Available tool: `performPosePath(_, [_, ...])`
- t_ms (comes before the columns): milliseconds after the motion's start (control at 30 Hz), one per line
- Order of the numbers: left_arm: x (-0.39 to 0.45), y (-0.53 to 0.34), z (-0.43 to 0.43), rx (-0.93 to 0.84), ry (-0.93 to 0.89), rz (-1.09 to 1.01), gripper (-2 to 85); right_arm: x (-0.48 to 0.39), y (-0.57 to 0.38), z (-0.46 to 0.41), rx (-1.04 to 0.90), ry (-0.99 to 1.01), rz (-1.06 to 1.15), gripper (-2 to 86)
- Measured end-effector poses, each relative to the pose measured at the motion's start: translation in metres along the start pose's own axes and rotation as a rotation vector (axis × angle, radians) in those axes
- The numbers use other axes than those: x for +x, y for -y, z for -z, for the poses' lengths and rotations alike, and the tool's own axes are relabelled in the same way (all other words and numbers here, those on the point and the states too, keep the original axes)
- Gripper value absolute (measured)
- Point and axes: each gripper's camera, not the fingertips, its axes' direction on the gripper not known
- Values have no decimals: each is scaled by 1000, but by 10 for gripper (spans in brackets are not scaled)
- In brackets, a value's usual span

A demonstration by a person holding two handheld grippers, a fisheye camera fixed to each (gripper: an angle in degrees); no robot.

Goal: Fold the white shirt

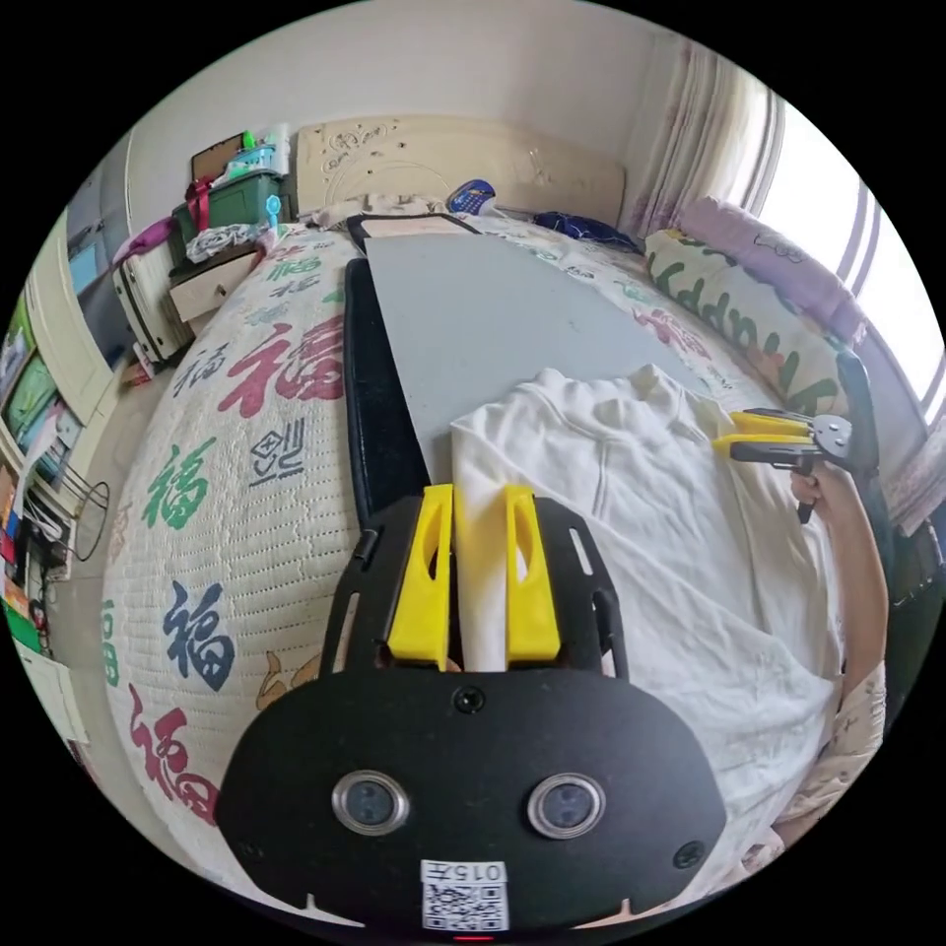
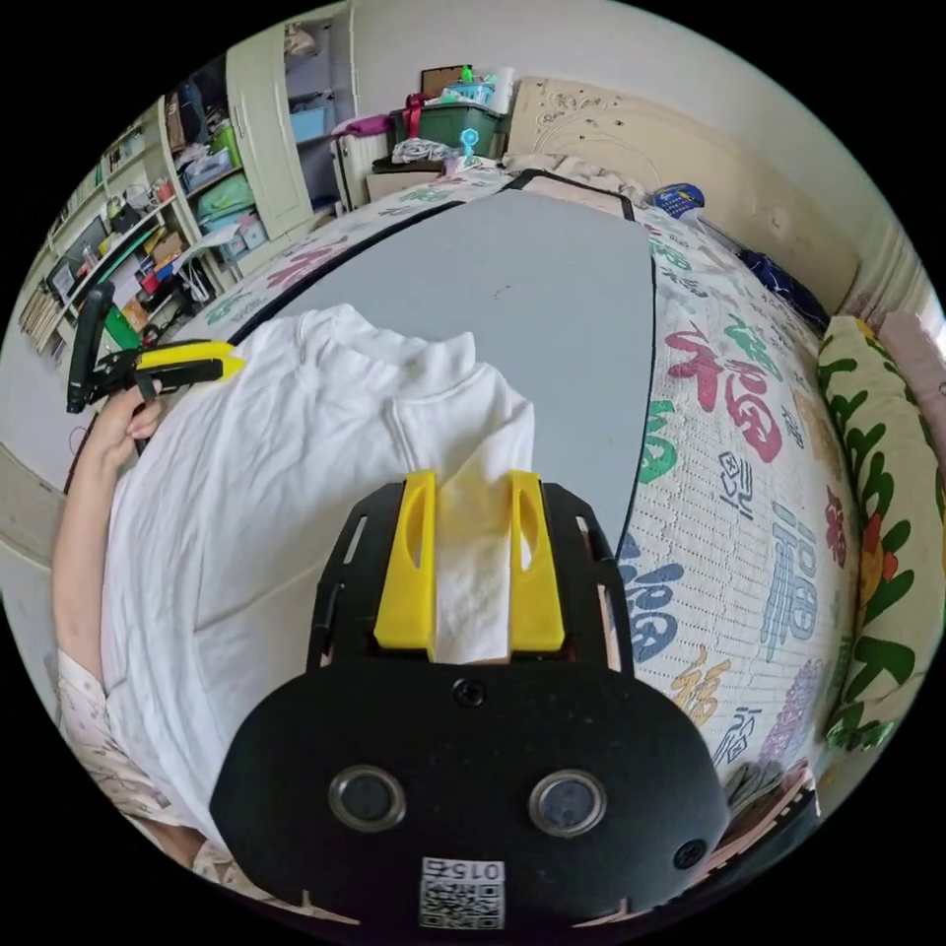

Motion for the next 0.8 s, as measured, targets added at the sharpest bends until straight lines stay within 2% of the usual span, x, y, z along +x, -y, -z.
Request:
performPosePath(67, [15,-8,4,1,-34,-24,43,-1,-6,7,9,-6,-22,45])
performPosePath(167, [60,-33,29,76,64,-80,22,-13,-23,29,67,1,7,33])
performPosePath(367, [134,-134,139,272,1,-165,11,-57,-127,138,293,18,101,15])
performPosePath(500, [202,-280,228,360,-83,-332,10,-102,-267,240,401,91,246,14])
performPosePath(600, [246,-412,266,358,-157,-466,10,-138,-384,276,387,129,363,18])
performPosePath(733, [298,-568,268,371,-76,-505,8,-184,-518,267,348,126,459,14])
performPosePath(800, [314,-605,269,414,8,-457,7,-194,-545,266,383,67,440,8])
